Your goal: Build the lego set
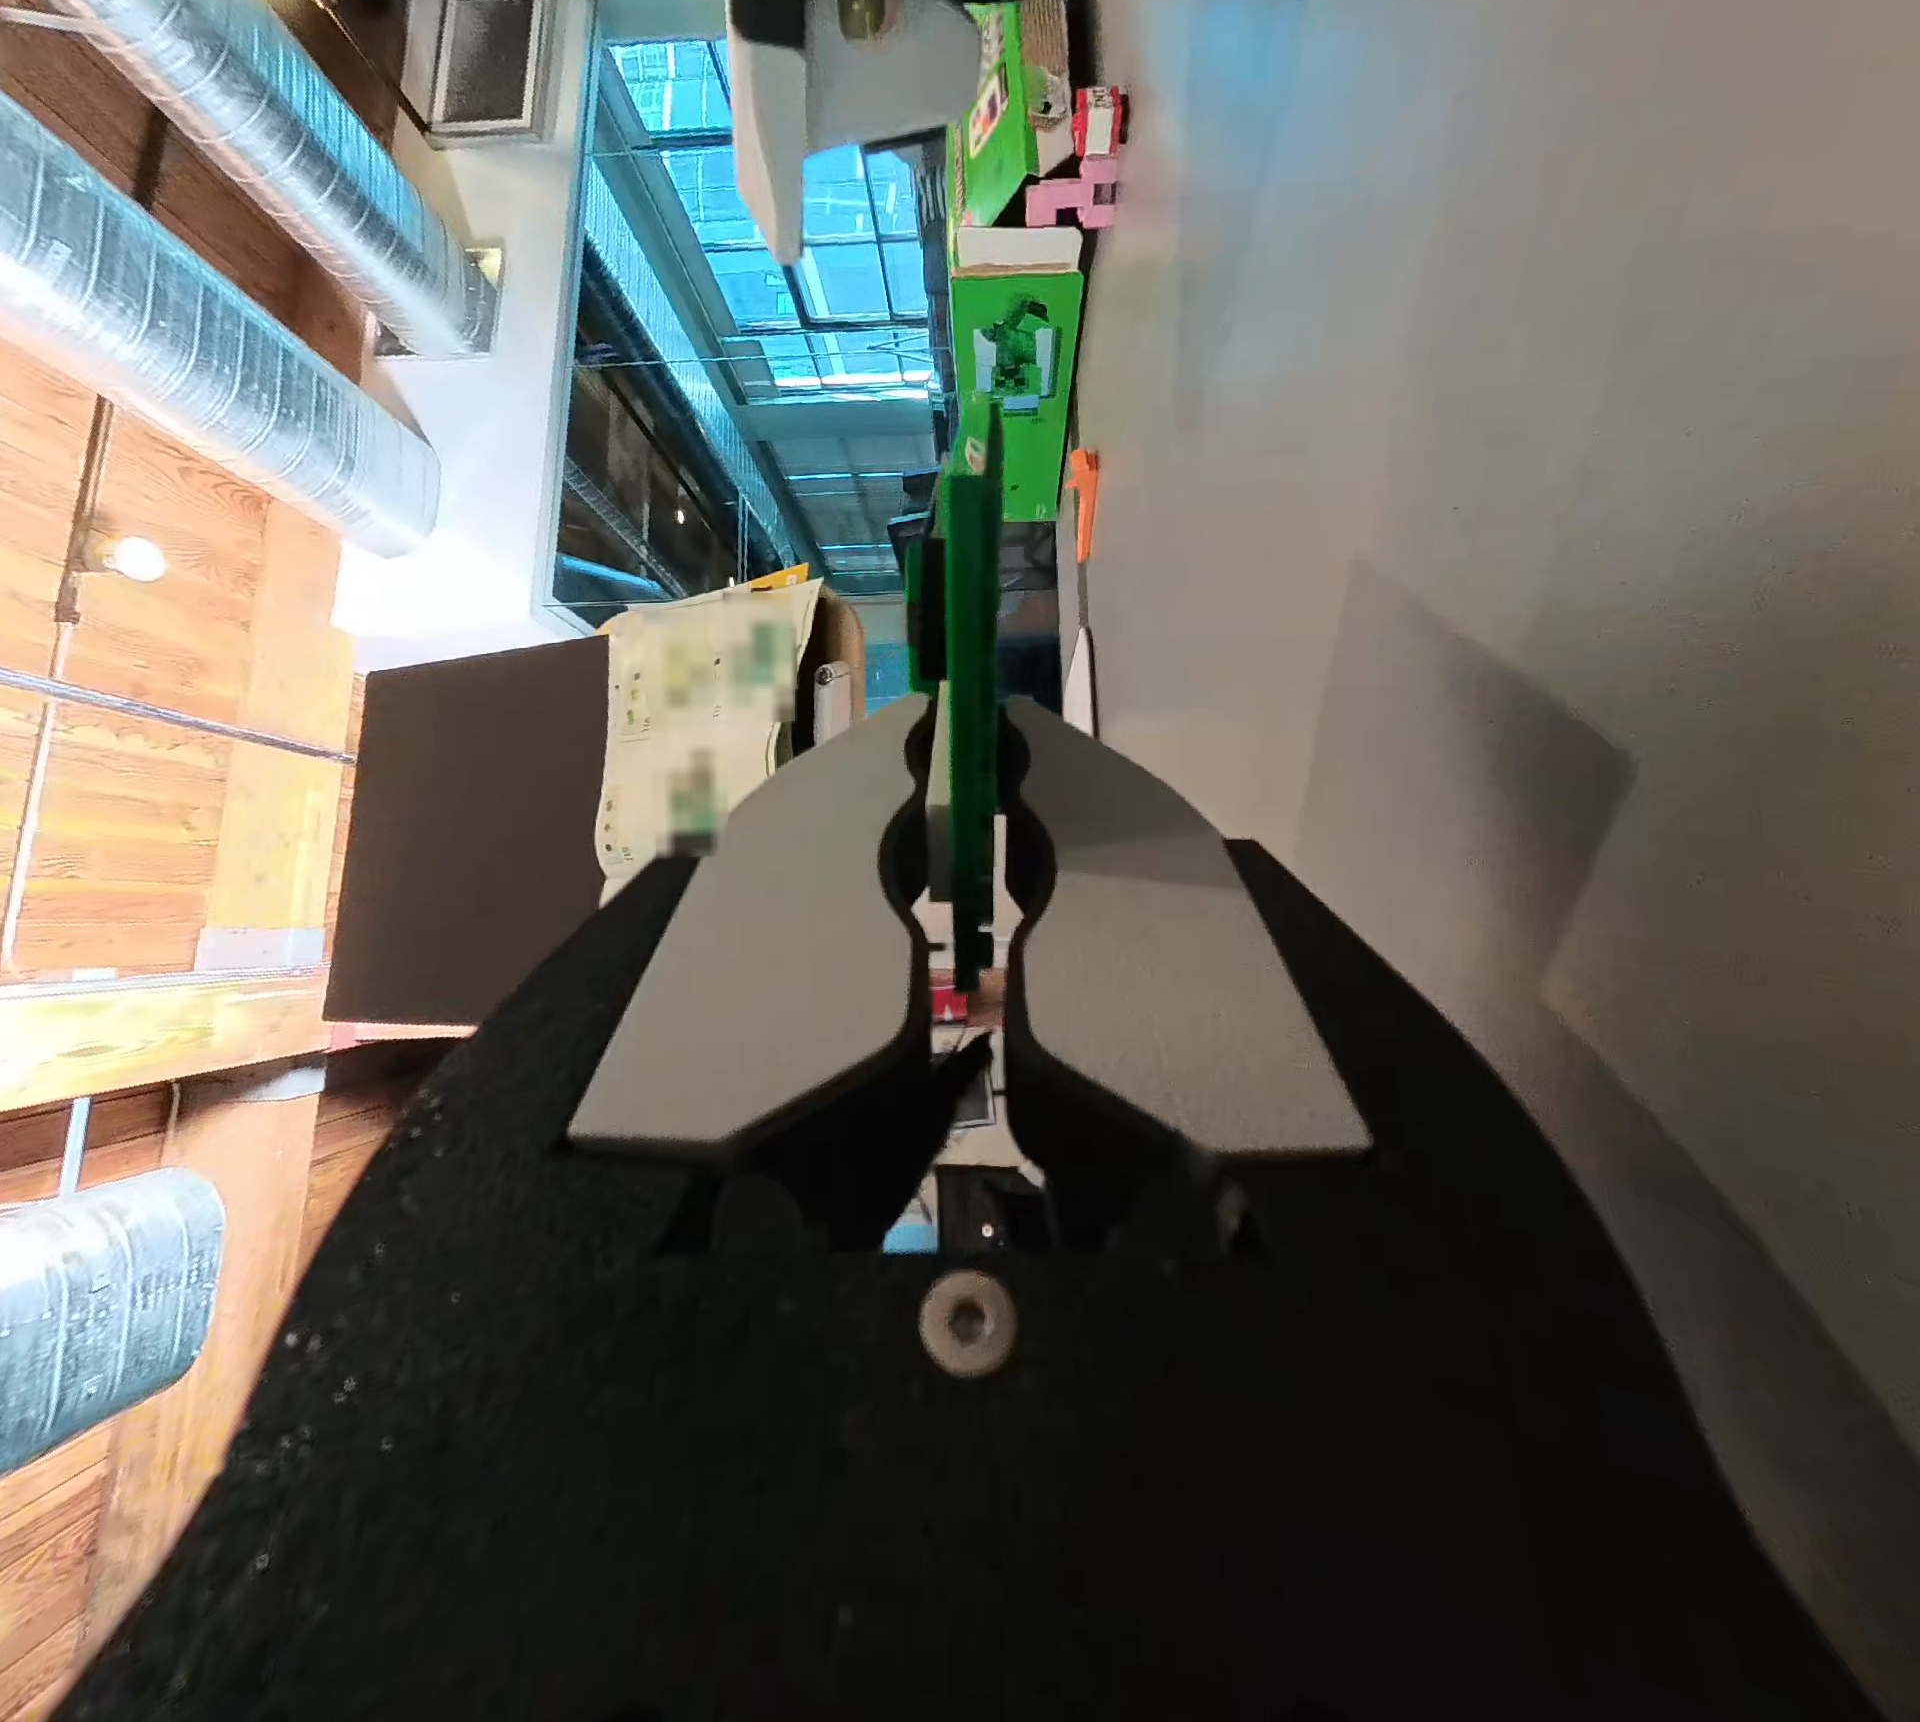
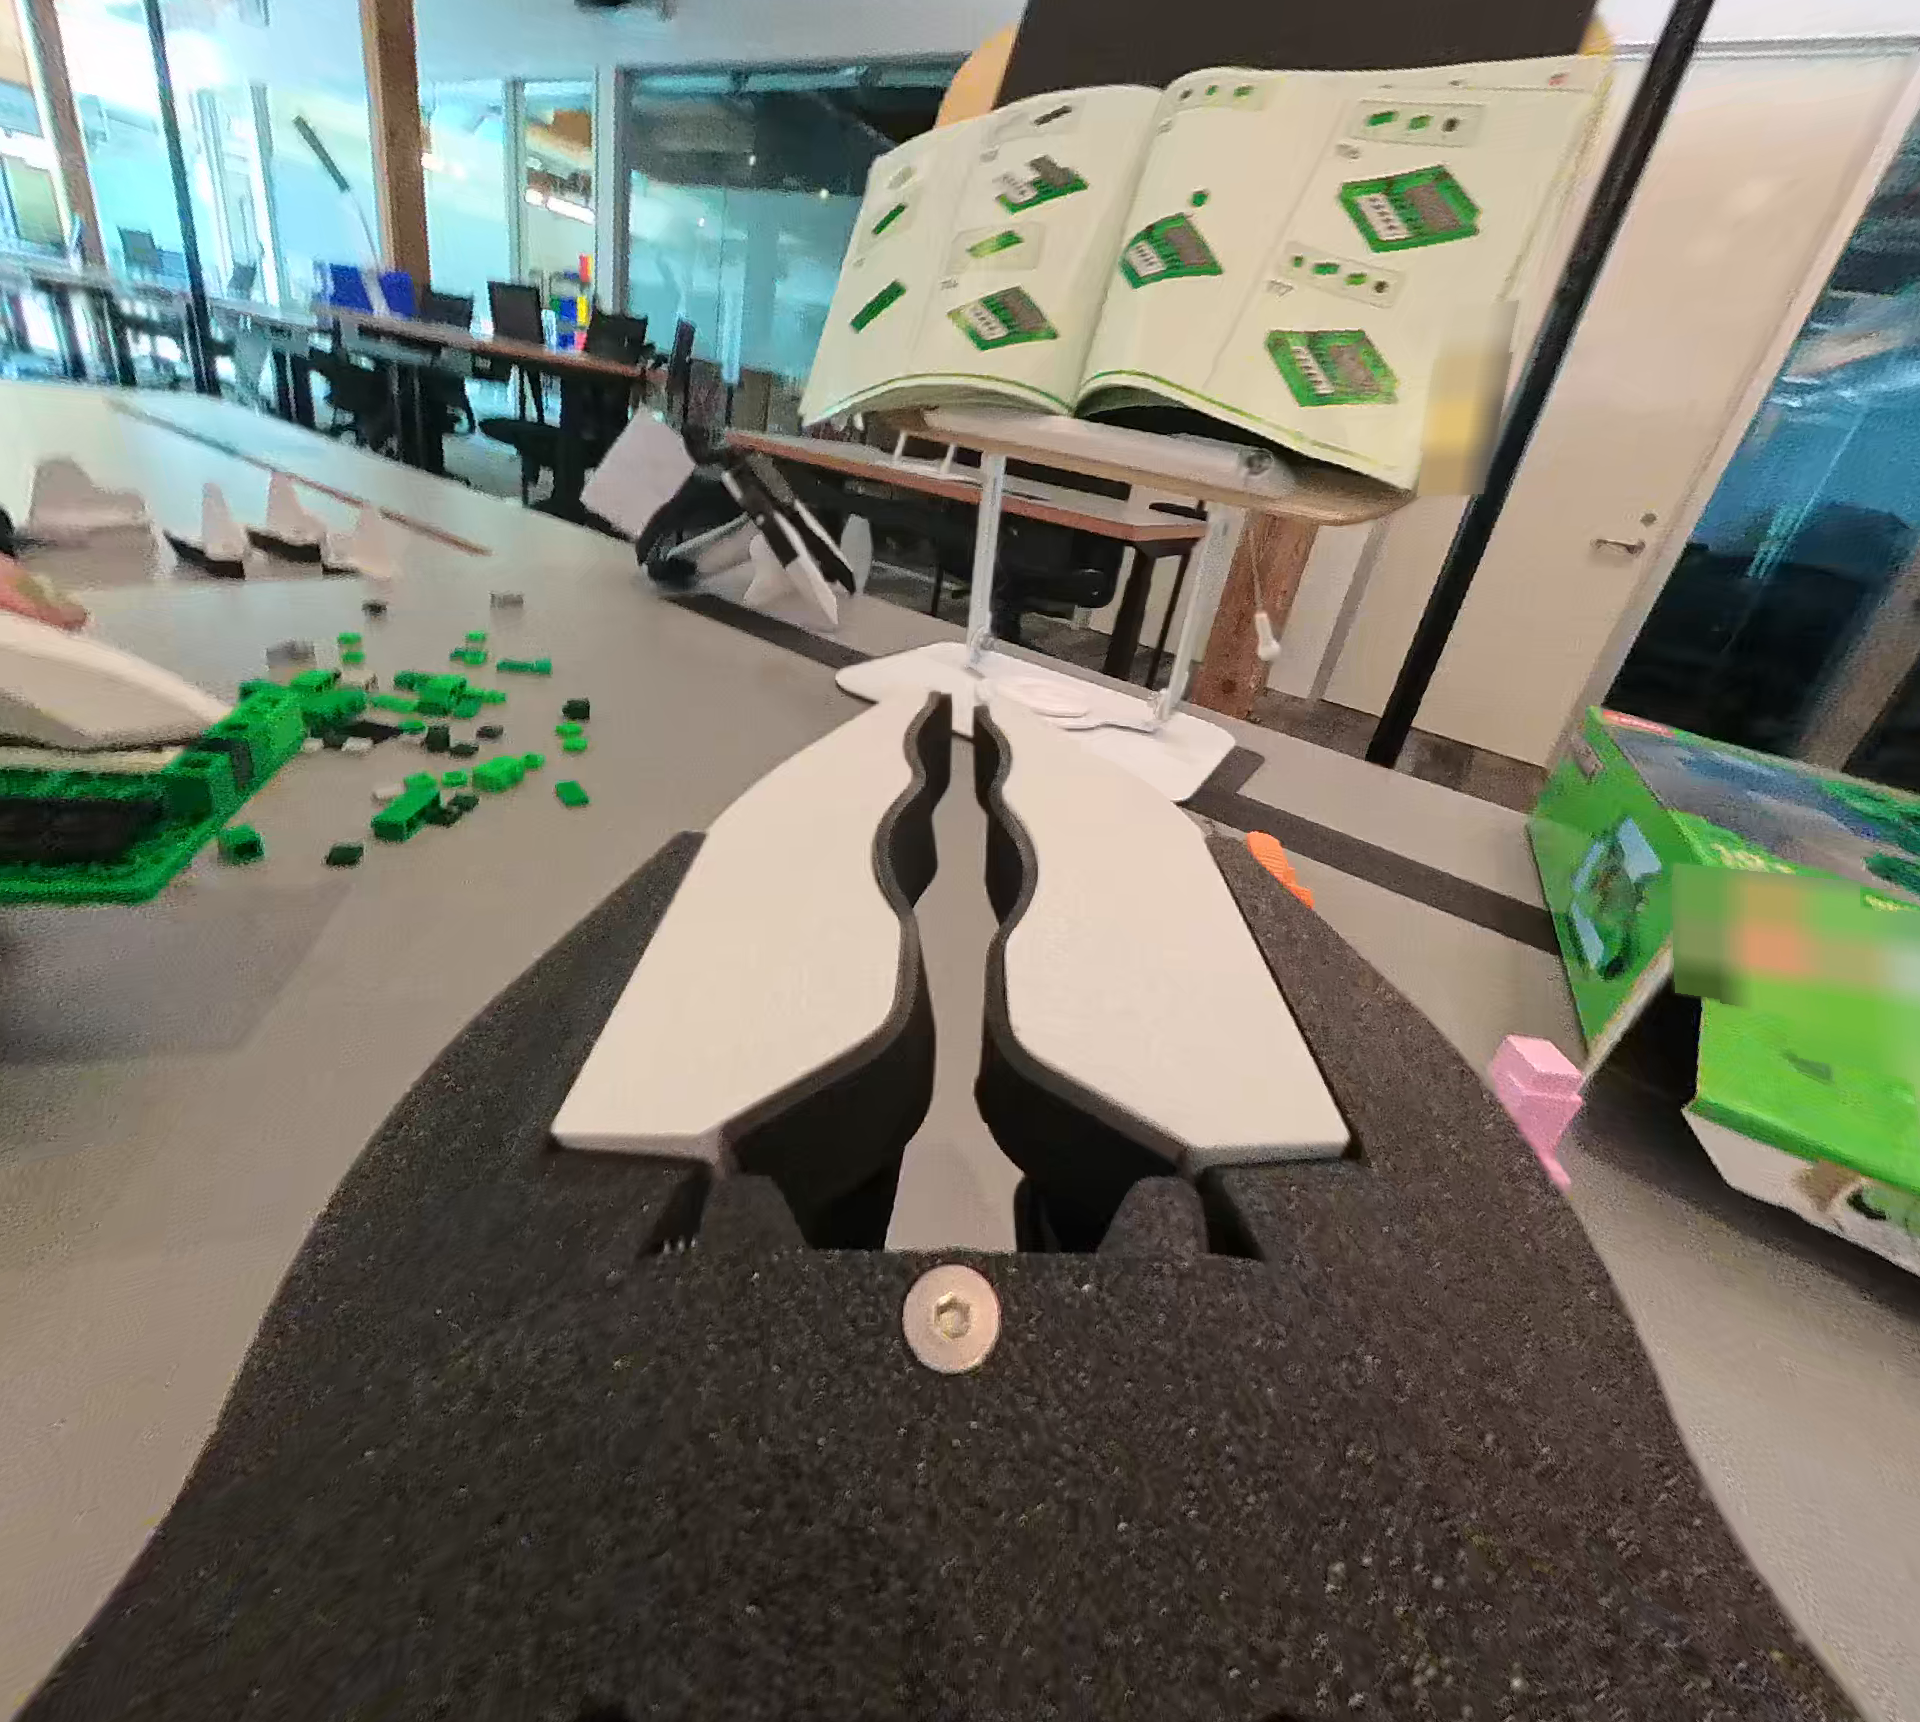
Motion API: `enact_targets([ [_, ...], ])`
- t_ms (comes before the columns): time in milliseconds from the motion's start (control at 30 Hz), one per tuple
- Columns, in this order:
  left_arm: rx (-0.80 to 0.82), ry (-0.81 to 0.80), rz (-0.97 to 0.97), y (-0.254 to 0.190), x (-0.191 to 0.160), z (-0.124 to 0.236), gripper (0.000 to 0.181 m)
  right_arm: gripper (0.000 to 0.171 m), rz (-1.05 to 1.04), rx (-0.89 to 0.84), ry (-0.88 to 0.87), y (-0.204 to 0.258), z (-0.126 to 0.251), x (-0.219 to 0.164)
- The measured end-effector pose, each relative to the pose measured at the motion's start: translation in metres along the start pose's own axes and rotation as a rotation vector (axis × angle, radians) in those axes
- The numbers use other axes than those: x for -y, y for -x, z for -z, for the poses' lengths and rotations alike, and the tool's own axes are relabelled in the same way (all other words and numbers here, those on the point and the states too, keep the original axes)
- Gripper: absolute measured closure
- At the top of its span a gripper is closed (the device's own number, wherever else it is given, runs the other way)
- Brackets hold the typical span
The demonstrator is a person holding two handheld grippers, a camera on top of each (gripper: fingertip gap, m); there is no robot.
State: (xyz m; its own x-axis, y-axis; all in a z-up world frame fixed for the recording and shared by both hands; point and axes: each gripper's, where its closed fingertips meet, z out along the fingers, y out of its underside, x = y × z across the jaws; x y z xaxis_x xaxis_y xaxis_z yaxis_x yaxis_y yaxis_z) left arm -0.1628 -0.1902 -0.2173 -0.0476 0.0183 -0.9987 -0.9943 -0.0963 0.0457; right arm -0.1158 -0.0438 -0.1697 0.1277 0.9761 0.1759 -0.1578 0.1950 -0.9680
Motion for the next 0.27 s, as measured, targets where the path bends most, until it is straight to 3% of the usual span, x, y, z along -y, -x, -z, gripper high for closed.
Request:
enact_targets([
  [267,-0.032,-0.013,-0.003,-0.0060,0.0017,0.0001,0.173,0.171,-0.008,0.012,-0.003,0.0006,0.0005,-0.0003],
])
